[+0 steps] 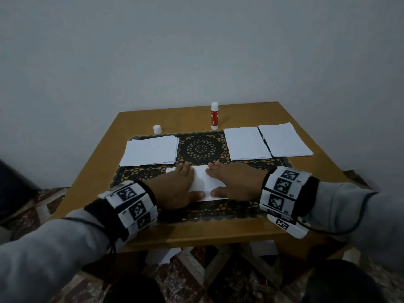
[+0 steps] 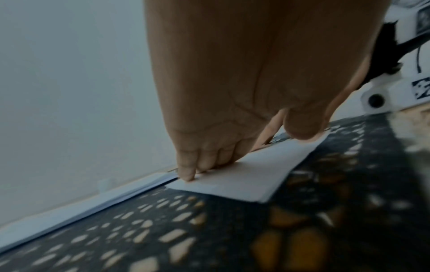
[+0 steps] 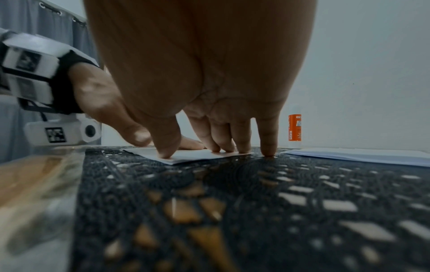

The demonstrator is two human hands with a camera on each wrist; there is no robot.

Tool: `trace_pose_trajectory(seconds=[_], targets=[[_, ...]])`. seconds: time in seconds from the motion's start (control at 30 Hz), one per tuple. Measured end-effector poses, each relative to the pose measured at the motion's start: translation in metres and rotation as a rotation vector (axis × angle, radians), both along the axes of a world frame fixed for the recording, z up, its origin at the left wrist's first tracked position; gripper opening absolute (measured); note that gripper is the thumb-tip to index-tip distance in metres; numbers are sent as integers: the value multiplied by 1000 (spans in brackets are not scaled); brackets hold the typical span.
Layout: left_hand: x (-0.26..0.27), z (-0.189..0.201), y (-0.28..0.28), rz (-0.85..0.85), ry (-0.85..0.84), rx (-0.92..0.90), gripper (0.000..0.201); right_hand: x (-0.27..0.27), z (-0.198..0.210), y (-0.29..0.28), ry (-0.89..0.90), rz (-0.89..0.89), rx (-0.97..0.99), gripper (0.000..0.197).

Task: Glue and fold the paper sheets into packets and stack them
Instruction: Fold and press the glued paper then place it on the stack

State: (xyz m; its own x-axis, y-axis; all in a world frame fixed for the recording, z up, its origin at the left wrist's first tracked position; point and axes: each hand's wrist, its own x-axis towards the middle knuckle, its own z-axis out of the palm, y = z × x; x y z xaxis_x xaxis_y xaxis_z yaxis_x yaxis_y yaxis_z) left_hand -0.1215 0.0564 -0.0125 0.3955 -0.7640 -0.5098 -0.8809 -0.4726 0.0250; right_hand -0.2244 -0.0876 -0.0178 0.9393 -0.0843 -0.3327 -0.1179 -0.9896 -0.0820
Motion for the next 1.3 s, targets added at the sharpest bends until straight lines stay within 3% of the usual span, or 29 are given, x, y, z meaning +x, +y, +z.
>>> trace_pose_trajectory(seconds=[0.13, 0.27, 0.4, 0.53, 0.67, 0.8, 0.9, 0.97, 1.07, 1.13, 1.23, 1.3], targets=[[0, 1, 6, -68, 115, -73, 73, 2, -2, -2, -34, -6, 13, 68], [17, -1, 7, -18, 27, -56, 75, 2, -1, -1, -10, -15, -6, 69], [14, -4, 8, -25, 124, -115, 74, 3, -2, -1, -18, -16, -14, 68], [22, -3, 7, 10, 58, -130, 71, 4, -3, -2, -14, -25, -4, 69], [17, -6, 9, -36, 203, -173, 71, 3, -2, -1, -31, -23, 2, 68], [18, -13, 5, -57, 36, -89, 78, 3, -2, -1, -21, -31, -1, 68], [10, -14, 6, -164, 111, -82, 80, 2, -2, 0, -51, -42, 24, 68], [12, -12, 6, -134, 139, -112, 76, 2, 0, 0, -69, -56, 29, 68], [22, -14, 5, -39, -28, -61, 79, 1, 0, 0, -93, -95, 15, 65], [22, -14, 7, -44, -6, -45, 82, 1, -1, -1, -115, -126, 9, 61], [21, -8, 9, -25, 144, -193, 72, 2, -3, -5, -131, -155, 2, 58], [25, -8, 8, -12, 42, -339, 61, 2, -5, -6, -136, -163, 8, 60]])
